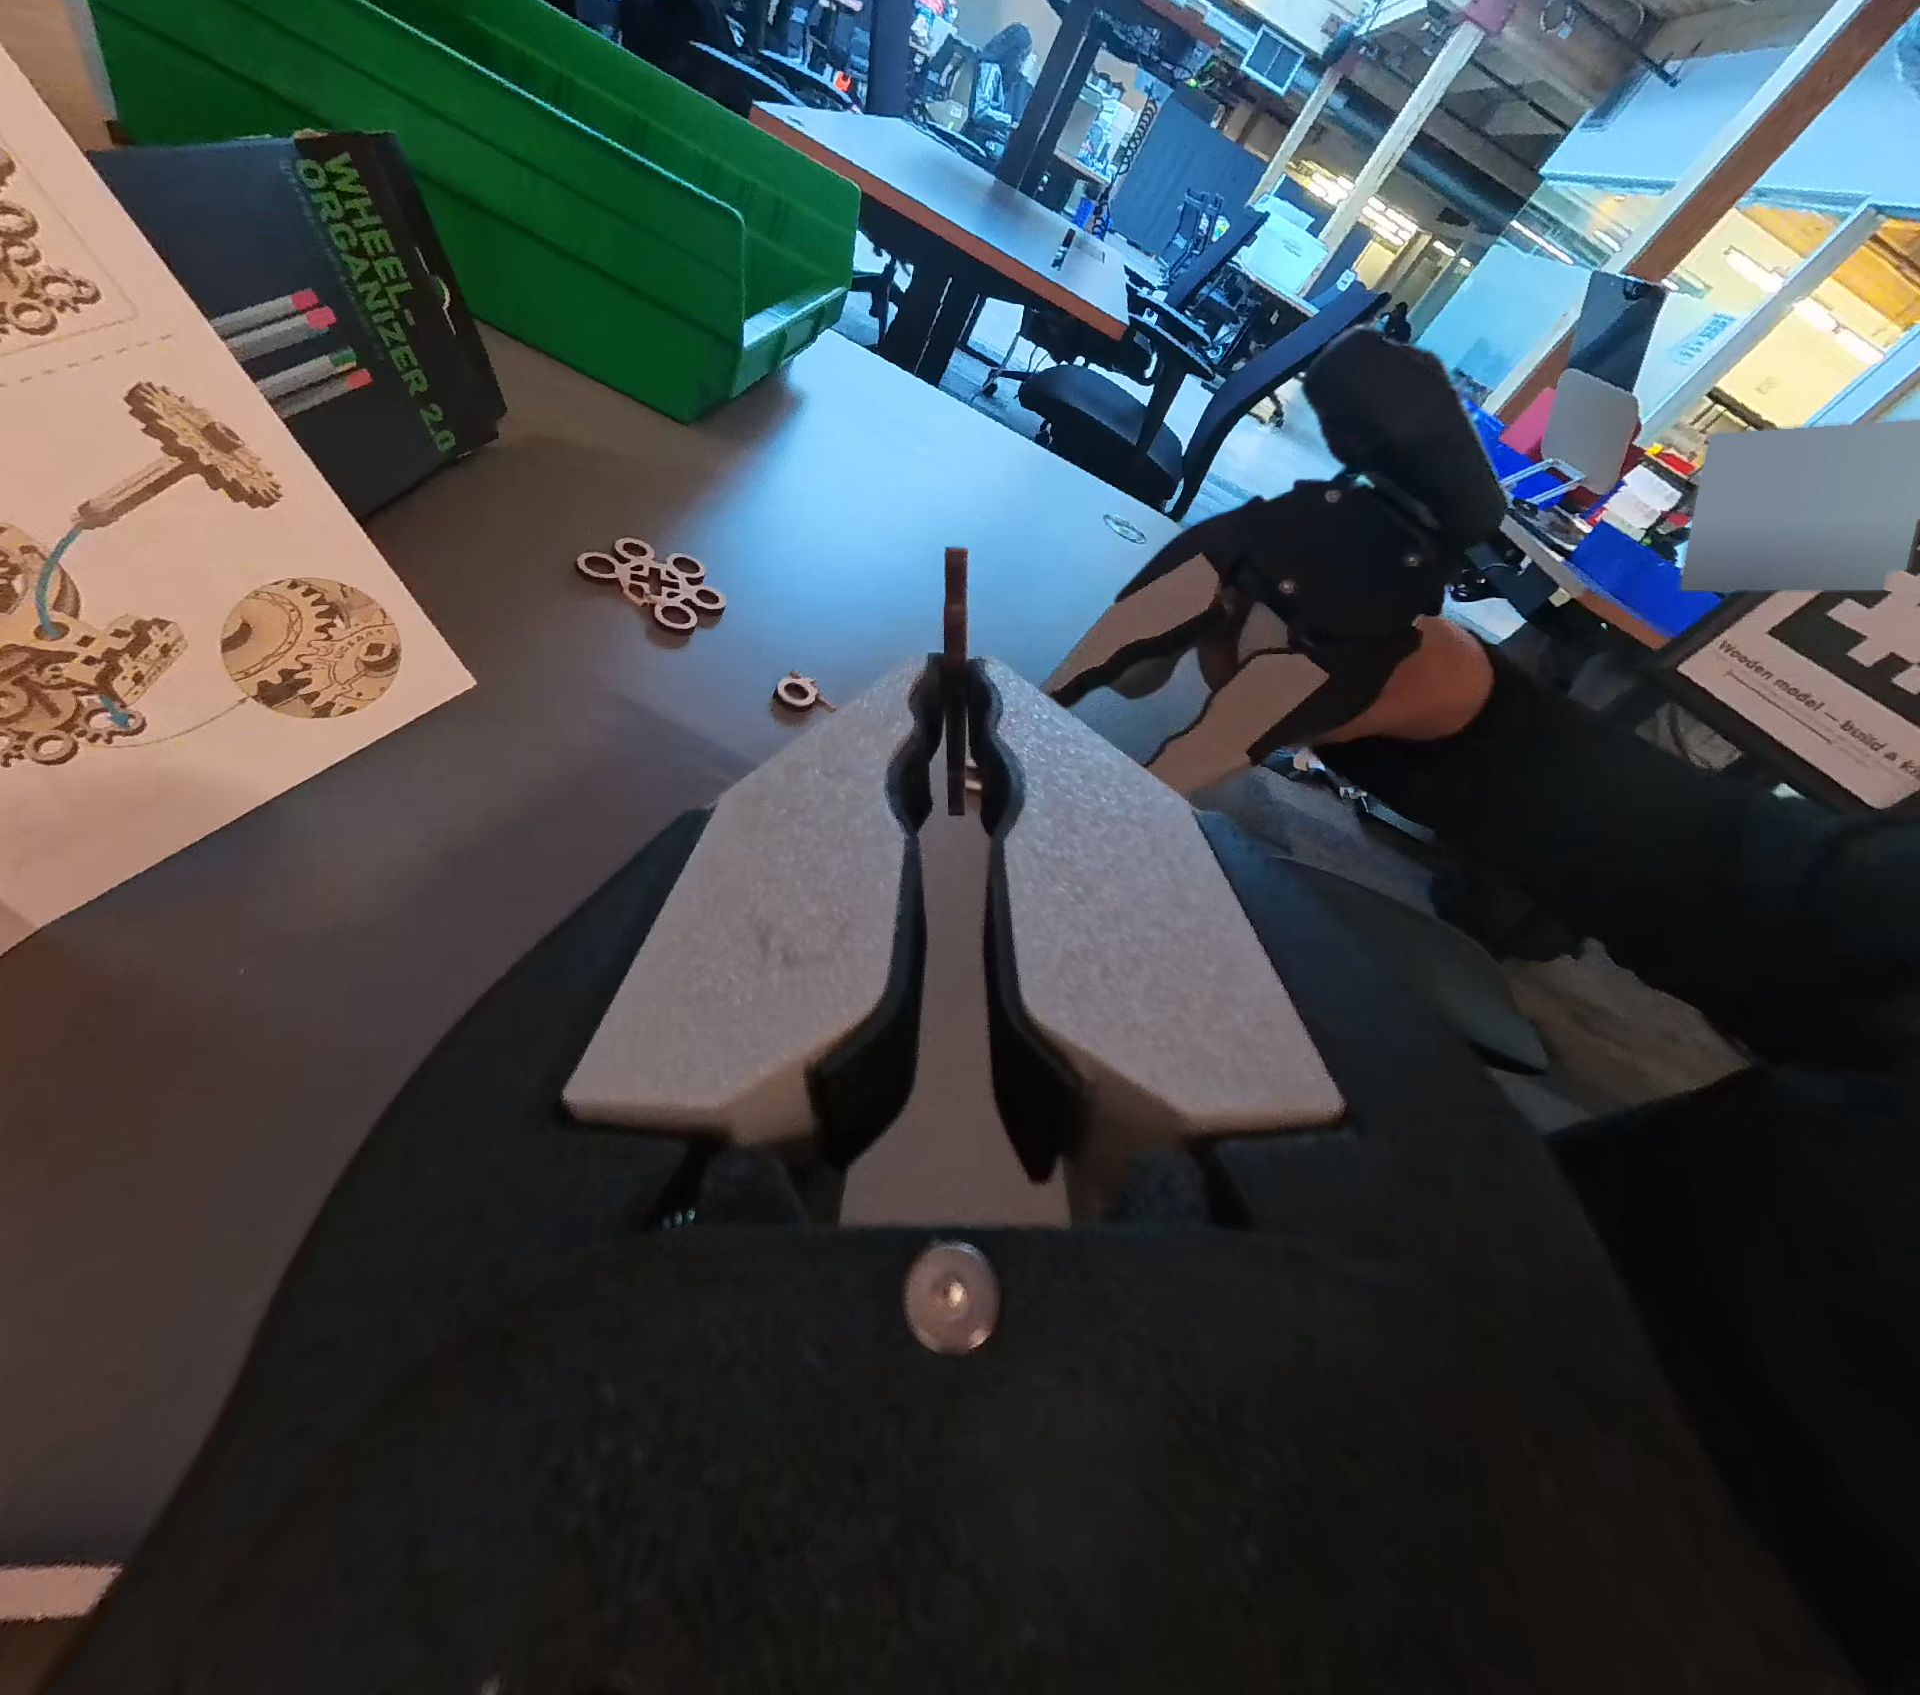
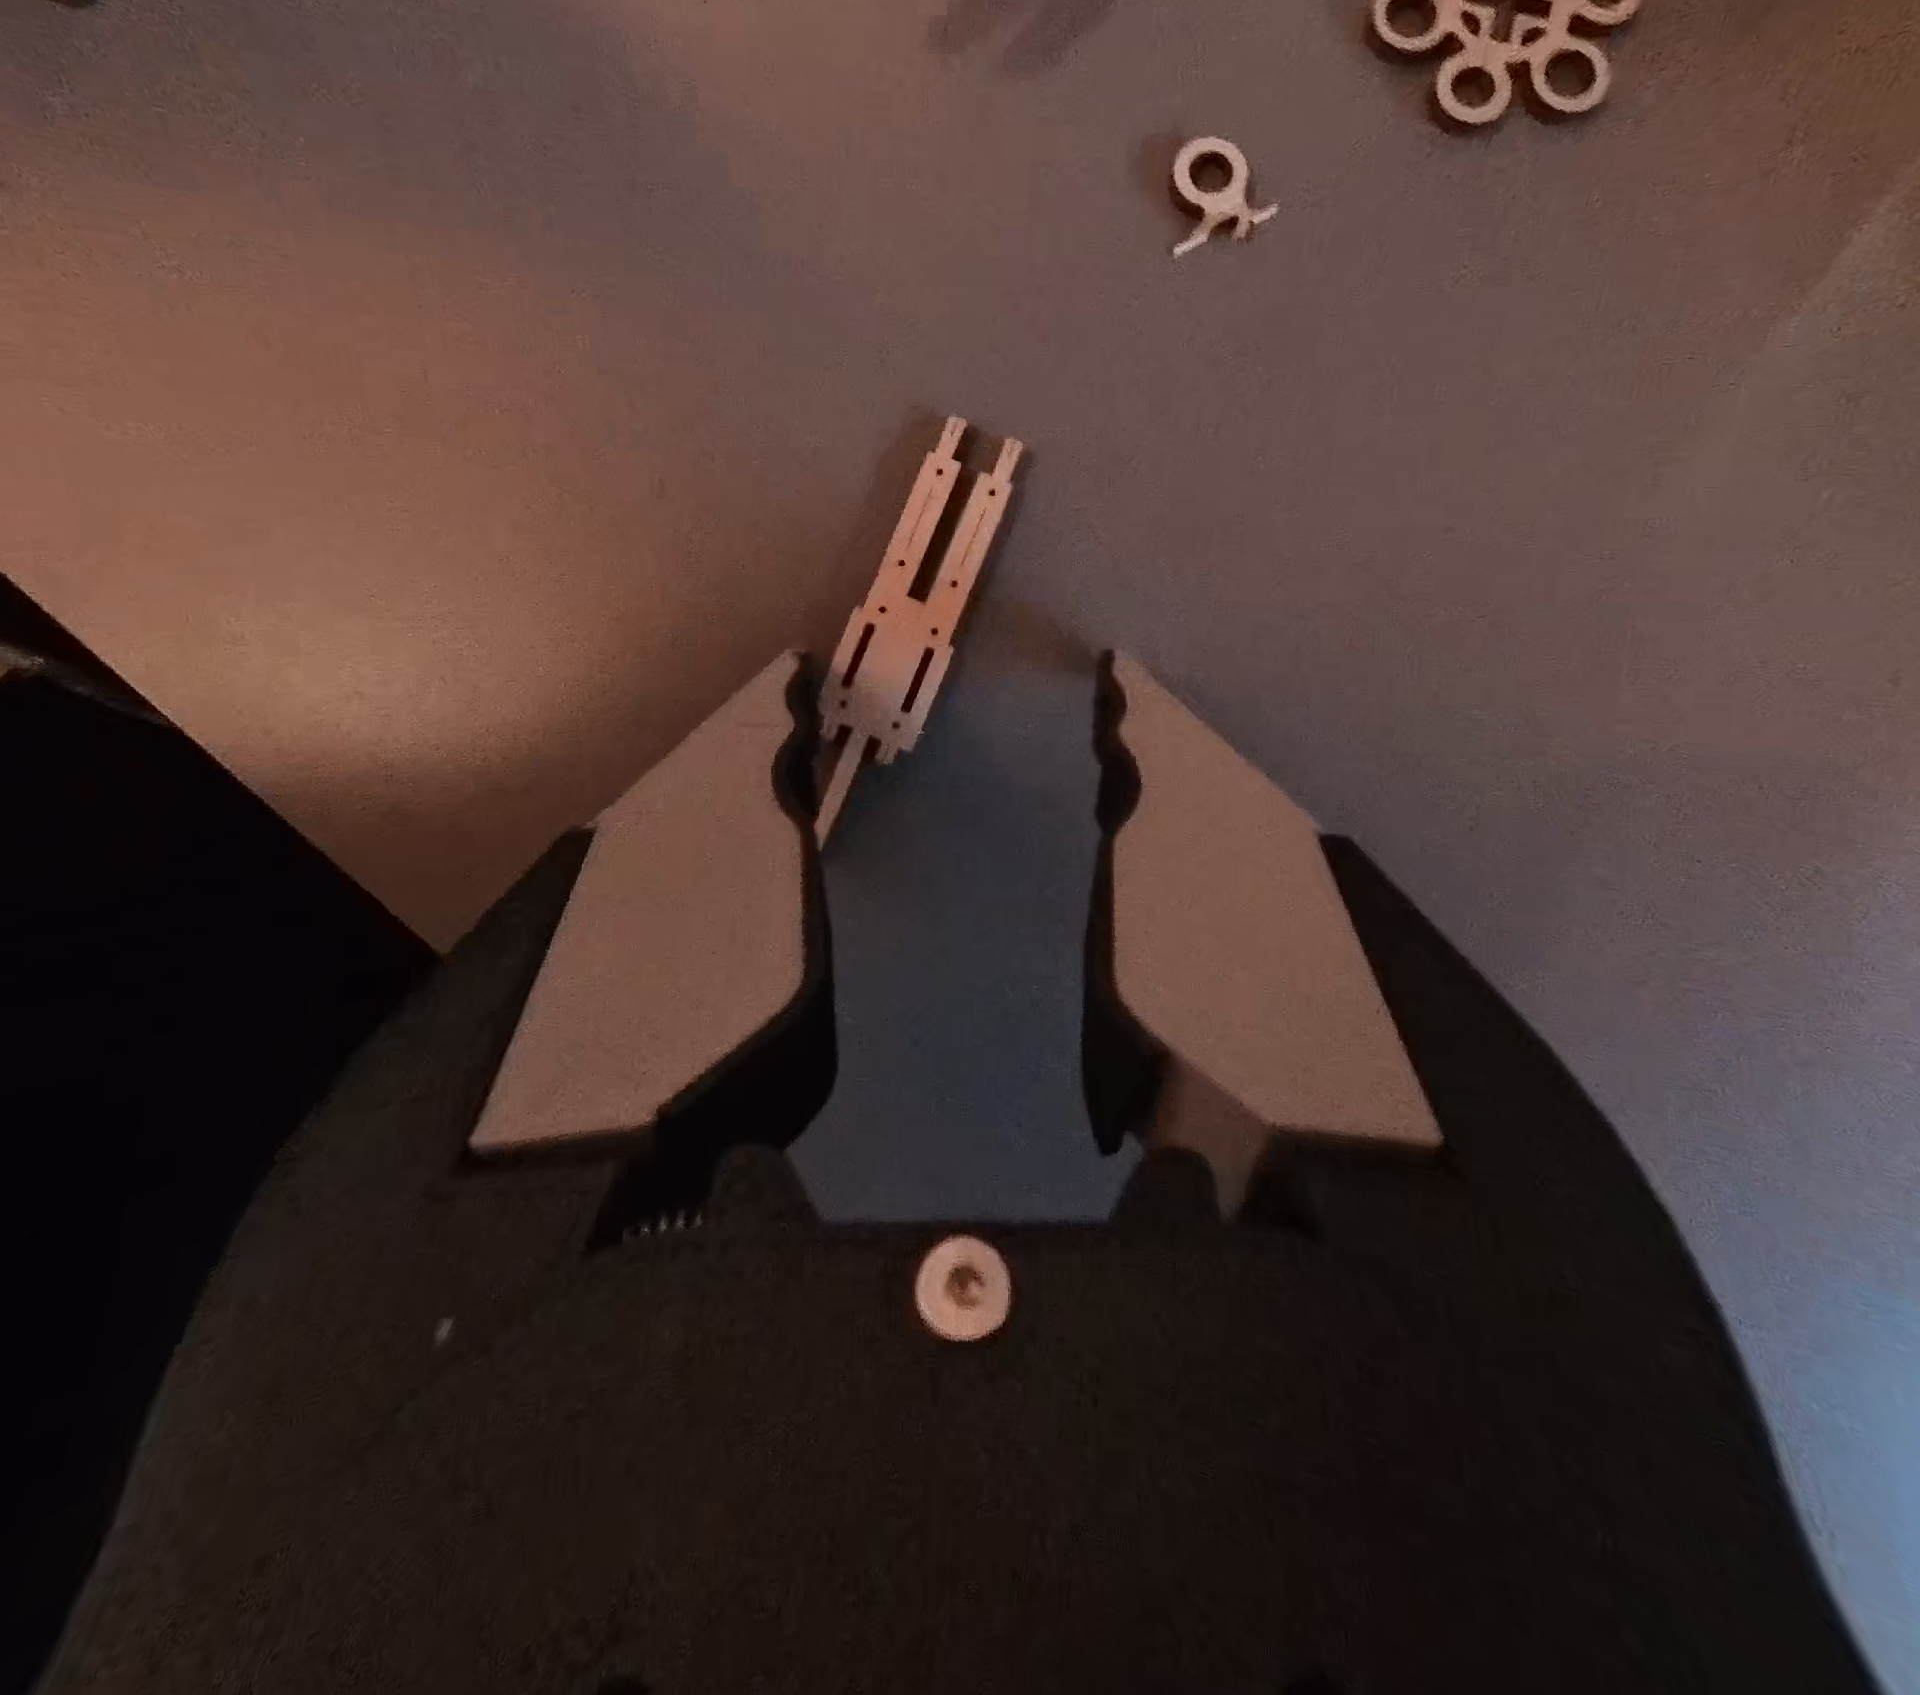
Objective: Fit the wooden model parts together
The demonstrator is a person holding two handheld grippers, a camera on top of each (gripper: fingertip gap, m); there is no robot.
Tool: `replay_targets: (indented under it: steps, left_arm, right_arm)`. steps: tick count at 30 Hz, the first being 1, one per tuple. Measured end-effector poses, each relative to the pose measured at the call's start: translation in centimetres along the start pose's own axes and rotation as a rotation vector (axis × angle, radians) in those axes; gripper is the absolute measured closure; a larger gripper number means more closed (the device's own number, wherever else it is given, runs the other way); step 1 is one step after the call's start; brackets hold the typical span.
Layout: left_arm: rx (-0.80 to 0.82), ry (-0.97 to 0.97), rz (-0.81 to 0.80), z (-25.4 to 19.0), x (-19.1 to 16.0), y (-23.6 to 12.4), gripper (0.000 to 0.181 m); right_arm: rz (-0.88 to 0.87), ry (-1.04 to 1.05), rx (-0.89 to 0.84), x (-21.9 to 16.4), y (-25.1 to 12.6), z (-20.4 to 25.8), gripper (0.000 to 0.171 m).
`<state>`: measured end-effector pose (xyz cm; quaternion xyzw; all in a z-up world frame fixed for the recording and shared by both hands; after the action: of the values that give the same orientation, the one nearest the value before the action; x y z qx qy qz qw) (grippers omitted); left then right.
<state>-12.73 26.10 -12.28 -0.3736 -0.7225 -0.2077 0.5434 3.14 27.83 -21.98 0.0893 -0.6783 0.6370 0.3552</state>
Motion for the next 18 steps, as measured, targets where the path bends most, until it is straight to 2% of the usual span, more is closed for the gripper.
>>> replay_targets:
  steps: [4,6,7,8,11,15,18]
  left_arm:
    - [-0.008,-0.022,-0.022,-0.1,0.2,0.1,0.181]
    - [-0.007,-0.026,-0.02,-0.1,0.1,0.3,0.181]
    - [-0.004,-0.023,-0.02,-0.1,0.0,0.4,0.181]
    - [-0.003,-0.022,-0.021,-0.2,0.0,0.5,0.181]
    - [-0.037,-0.036,-0.032,-0.5,0.0,0.6,0.181]
    - [-0.126,-0.046,-0.074,-1.1,0.5,0.4,0.181]
    - [-0.167,-0.036,-0.125,-1.0,1.3,-0.3,0.181]
  right_arm:
    - [-0.022,0.023,-0.055,-0.1,0.2,0.8,0.122]
    - [-0.05,0.035,-0.075,0.1,0.3,1.3,0.133]
    - [-0.062,0.036,-0.088,0.2,0.4,1.3,0.148]
    - [-0.072,0.02,-0.1,0.2,0.4,1.4,0.153]
    - [-0.082,0.024,-0.065,0.2,0.4,1.5,0.154]
    - [-0.155,0.063,0.151,1.4,0.2,2.4,0.154]
    - [-0.301,0.068,0.442,4.4,-1.5,4.3,0.154]
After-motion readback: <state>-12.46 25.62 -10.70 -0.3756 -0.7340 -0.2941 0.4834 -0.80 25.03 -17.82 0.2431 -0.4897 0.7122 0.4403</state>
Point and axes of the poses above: each gripper's, where its closed fingertips meet, y out along the fingers, x out of its top, z = x × y across the jaws, the point moved 2 cm from there along -y, back along the fingers, and after that the axes turned 7 degrees about y, right-handed, at the moved point
